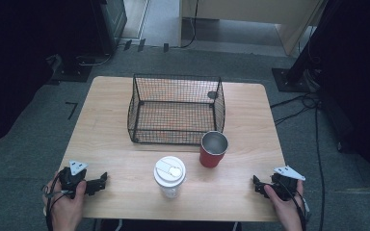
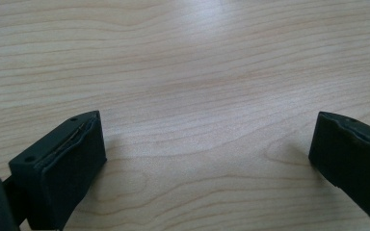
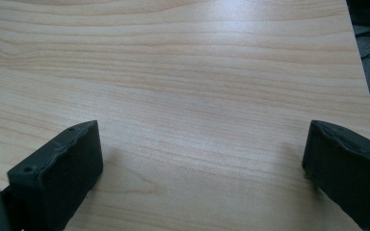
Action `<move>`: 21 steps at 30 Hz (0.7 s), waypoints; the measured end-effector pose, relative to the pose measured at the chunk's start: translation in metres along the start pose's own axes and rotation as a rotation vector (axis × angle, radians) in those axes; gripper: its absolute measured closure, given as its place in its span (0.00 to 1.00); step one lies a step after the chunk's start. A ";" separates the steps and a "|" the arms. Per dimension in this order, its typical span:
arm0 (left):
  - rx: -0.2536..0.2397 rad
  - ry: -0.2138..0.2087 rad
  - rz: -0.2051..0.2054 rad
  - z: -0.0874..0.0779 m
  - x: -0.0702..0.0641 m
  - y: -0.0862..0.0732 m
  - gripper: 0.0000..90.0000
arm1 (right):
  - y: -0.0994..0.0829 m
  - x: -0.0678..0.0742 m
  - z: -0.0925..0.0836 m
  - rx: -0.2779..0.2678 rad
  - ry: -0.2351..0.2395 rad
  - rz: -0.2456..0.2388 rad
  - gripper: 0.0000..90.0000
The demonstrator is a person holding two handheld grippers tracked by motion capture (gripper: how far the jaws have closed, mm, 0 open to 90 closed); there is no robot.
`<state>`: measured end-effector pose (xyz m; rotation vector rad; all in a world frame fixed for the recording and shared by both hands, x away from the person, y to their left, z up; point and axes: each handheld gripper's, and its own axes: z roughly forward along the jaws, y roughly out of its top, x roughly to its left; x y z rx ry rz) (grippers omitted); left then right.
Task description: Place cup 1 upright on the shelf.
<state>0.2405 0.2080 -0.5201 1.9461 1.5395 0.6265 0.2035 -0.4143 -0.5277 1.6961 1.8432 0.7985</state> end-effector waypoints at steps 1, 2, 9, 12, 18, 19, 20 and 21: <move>0.000 0.000 0.000 0.000 0.000 0.000 0.00 | 0.000 0.000 0.000 0.000 -0.002 0.004 0.01; 0.000 0.000 0.000 0.000 0.000 0.000 0.00 | 0.000 0.000 0.000 0.000 -0.002 0.004 0.01; 0.001 0.002 -0.001 0.000 0.000 0.000 0.00 | 0.003 0.008 -0.010 -0.062 -0.036 -0.034 0.09; 0.000 0.007 -0.007 0.001 -0.001 0.001 0.00 | 0.006 0.011 -0.014 -0.086 -0.006 -0.028 0.09; 0.000 0.007 -0.007 0.001 -0.001 0.001 0.00 | 0.016 0.028 -0.025 -0.116 0.072 -0.066 0.05; 0.000 0.007 -0.007 0.001 -0.001 0.001 0.00 | 0.018 0.030 -0.027 -0.121 0.088 -0.069 0.03; 0.000 0.007 -0.007 0.001 -0.001 0.001 0.00 | 0.020 0.033 -0.029 -0.128 0.097 -0.073 0.03; 0.000 0.007 -0.007 0.001 -0.001 0.001 0.00 | 0.022 0.035 -0.031 -0.135 0.103 -0.073 0.02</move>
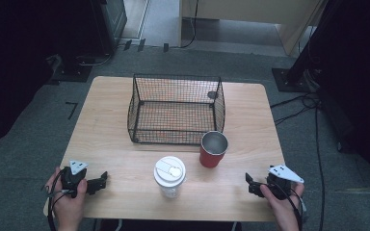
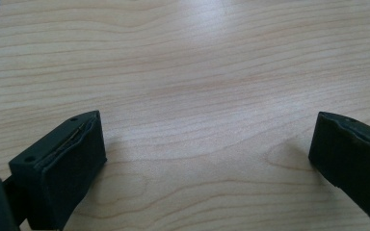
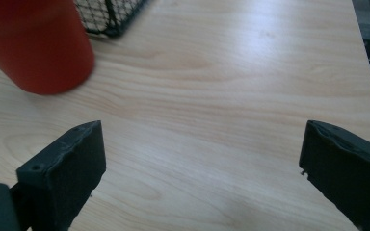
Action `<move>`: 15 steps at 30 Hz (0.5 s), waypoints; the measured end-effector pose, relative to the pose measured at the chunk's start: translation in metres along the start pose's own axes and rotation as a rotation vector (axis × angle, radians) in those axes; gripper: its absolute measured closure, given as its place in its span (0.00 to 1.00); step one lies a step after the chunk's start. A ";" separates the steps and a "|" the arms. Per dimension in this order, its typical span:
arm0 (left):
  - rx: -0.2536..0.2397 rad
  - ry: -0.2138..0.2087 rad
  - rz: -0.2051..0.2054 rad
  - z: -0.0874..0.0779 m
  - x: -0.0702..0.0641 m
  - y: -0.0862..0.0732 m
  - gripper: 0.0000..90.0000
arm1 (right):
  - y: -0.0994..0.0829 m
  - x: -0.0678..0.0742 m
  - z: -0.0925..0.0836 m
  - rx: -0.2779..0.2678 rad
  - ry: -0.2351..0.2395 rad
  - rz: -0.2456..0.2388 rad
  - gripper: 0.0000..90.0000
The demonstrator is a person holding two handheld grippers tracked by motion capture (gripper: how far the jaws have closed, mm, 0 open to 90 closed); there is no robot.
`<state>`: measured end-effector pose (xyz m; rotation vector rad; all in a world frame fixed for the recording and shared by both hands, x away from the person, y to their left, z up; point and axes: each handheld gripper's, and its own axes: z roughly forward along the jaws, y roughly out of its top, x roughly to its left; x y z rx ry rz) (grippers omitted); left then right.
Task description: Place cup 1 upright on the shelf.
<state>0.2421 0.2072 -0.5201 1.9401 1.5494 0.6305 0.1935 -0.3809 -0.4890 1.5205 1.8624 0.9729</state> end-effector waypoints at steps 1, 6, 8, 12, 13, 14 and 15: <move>0.000 0.000 0.000 0.000 0.000 0.000 0.00 | 0.000 0.000 0.000 0.000 0.000 0.000 0.02; 0.000 0.000 -0.001 0.000 0.000 0.000 0.00 | 0.013 0.013 -0.002 -0.029 0.034 -0.014 0.01; -0.001 -0.001 -0.001 0.000 0.000 0.000 0.00 | 0.014 0.015 -0.002 -0.031 0.039 -0.022 0.01; -0.001 0.000 -0.001 0.000 0.000 0.000 0.00 | 0.022 0.026 -0.001 -0.042 0.060 -0.042 0.01; -0.001 0.000 -0.001 0.000 0.000 0.000 0.00 | 0.023 0.028 -0.002 -0.044 0.064 -0.042 0.01; -0.001 0.000 -0.001 0.000 0.000 0.000 0.00 | 0.024 0.030 -0.002 -0.046 0.068 -0.046 0.01; -0.001 0.000 -0.001 0.000 0.000 0.000 0.00 | 0.024 0.030 -0.002 -0.046 0.068 -0.046 0.01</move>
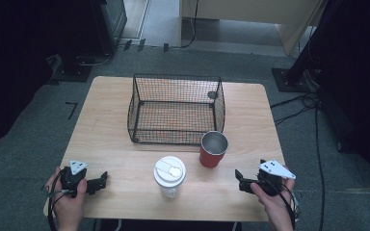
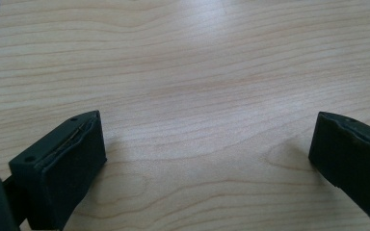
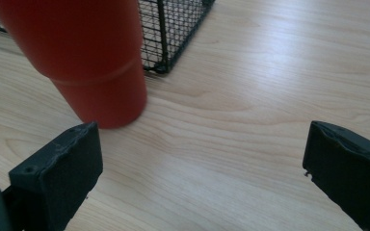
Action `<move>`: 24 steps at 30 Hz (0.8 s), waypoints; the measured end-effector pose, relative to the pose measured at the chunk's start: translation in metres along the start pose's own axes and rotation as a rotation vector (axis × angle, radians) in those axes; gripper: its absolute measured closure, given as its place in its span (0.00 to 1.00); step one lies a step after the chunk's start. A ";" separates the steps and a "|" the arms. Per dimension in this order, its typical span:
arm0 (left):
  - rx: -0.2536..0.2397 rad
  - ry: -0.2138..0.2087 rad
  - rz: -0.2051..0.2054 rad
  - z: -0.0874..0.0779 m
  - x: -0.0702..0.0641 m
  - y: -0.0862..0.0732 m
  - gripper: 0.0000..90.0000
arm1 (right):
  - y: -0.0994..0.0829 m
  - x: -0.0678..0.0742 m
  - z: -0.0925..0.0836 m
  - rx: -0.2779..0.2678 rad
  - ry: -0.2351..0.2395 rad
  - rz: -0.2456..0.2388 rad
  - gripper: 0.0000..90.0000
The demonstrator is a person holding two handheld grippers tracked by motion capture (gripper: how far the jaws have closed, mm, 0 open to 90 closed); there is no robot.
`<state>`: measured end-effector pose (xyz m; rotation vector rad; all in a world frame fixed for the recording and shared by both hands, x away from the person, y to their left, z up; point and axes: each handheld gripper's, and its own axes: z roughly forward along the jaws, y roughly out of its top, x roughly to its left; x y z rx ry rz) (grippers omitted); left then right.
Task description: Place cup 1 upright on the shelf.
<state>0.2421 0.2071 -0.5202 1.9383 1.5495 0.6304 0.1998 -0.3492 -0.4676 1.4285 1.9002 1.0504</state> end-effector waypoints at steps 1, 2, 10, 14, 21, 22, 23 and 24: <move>0.000 0.000 0.000 0.000 0.000 0.000 0.00 | 0.001 0.002 0.000 -0.006 0.004 -0.004 0.01; 0.000 0.000 0.000 0.000 0.000 0.000 0.00 | 0.003 0.003 0.000 -0.011 0.011 -0.008 0.01; 0.001 0.000 0.000 0.000 0.000 0.000 0.00 | 0.017 0.021 0.007 -0.050 0.049 -0.023 0.01; 0.001 -0.001 0.000 0.000 0.000 0.000 0.00 | 0.022 0.028 0.011 -0.057 0.063 -0.037 0.01; 0.000 -0.001 0.000 0.000 0.000 0.000 0.00 | 0.031 0.039 0.019 -0.066 0.088 -0.054 0.01; 0.000 -0.001 0.000 0.000 0.000 0.000 0.00 | 0.032 0.042 0.021 -0.065 0.093 -0.057 0.01; 0.000 -0.001 0.000 0.000 0.000 0.000 0.00 | 0.033 0.043 0.023 -0.066 0.095 -0.057 0.01; 0.000 -0.001 0.000 0.000 0.000 0.000 0.00 | 0.033 0.043 0.023 -0.066 0.095 -0.057 0.01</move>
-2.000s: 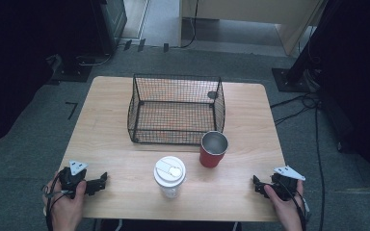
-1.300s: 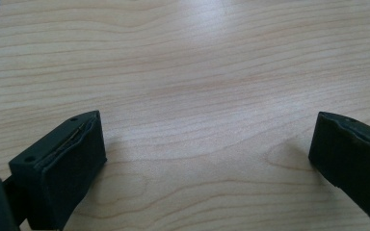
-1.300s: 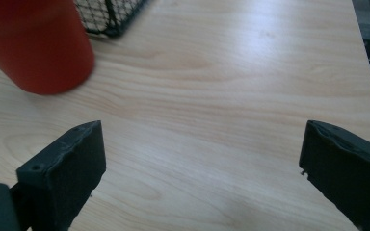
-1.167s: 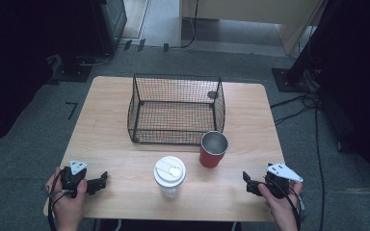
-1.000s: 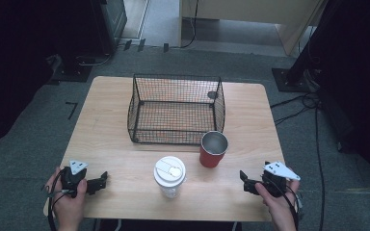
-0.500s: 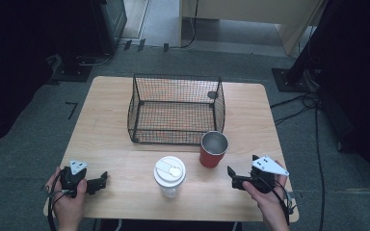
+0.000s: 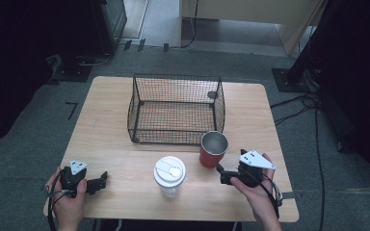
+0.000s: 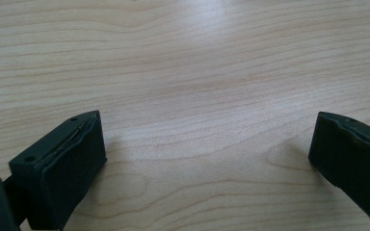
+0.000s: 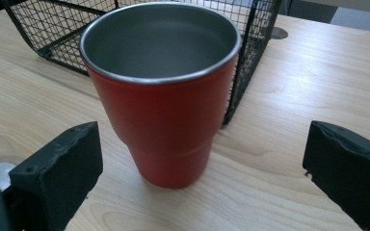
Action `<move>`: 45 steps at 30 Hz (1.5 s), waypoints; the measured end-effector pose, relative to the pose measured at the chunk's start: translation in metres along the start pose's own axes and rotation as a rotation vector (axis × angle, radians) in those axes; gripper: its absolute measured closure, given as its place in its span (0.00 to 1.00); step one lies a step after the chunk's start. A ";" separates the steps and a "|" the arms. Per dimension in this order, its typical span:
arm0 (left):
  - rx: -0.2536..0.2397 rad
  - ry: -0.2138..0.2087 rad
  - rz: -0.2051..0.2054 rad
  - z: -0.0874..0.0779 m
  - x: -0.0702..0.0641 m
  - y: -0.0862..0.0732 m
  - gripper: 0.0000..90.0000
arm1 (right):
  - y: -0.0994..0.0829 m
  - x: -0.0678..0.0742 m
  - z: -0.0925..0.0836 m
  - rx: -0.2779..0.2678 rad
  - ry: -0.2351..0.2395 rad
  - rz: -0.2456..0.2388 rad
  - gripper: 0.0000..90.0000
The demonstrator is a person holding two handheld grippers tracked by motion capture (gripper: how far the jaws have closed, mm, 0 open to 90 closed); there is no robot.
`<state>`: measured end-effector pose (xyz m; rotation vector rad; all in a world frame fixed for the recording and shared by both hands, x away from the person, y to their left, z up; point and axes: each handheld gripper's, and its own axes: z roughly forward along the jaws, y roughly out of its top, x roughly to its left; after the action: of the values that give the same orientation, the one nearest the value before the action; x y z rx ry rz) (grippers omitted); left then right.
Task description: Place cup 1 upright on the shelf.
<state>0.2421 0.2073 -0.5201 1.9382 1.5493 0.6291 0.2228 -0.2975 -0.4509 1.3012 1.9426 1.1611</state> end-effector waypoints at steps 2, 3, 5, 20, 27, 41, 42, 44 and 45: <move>0.000 0.000 0.000 0.000 0.000 0.000 0.00 | 0.002 0.004 0.004 0.000 0.006 0.001 0.01; 0.000 0.000 0.000 0.000 0.000 0.000 0.00 | 0.003 0.006 0.005 0.002 0.007 0.002 0.01; 0.000 0.000 0.000 0.000 0.000 0.000 0.00 | 0.005 0.008 0.008 0.001 0.010 -0.001 0.01; 0.000 0.000 0.000 0.000 0.000 0.000 0.00 | 0.018 0.019 0.025 -0.001 0.020 -0.014 0.01; 0.000 -0.001 0.000 0.000 0.000 0.000 0.00 | 0.024 0.023 0.038 0.006 0.003 -0.003 0.01; -0.003 -0.007 -0.007 0.000 0.001 0.000 0.00 | 0.027 0.024 0.055 0.030 -0.042 0.015 0.06; -0.003 -0.006 -0.007 0.000 0.001 0.000 0.00 | 0.027 0.024 0.055 0.030 -0.042 0.015 0.06; -0.003 -0.004 -0.007 0.000 0.000 0.000 0.00 | 0.028 0.025 0.057 0.032 -0.044 0.016 0.07; -0.002 -0.004 -0.005 0.000 0.000 0.000 0.00 | 0.027 0.025 0.057 0.033 -0.046 0.012 0.07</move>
<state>0.2420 0.2077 -0.5200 1.9318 1.5506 0.6246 0.2707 -0.2495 -0.4543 1.3470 1.9309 1.1002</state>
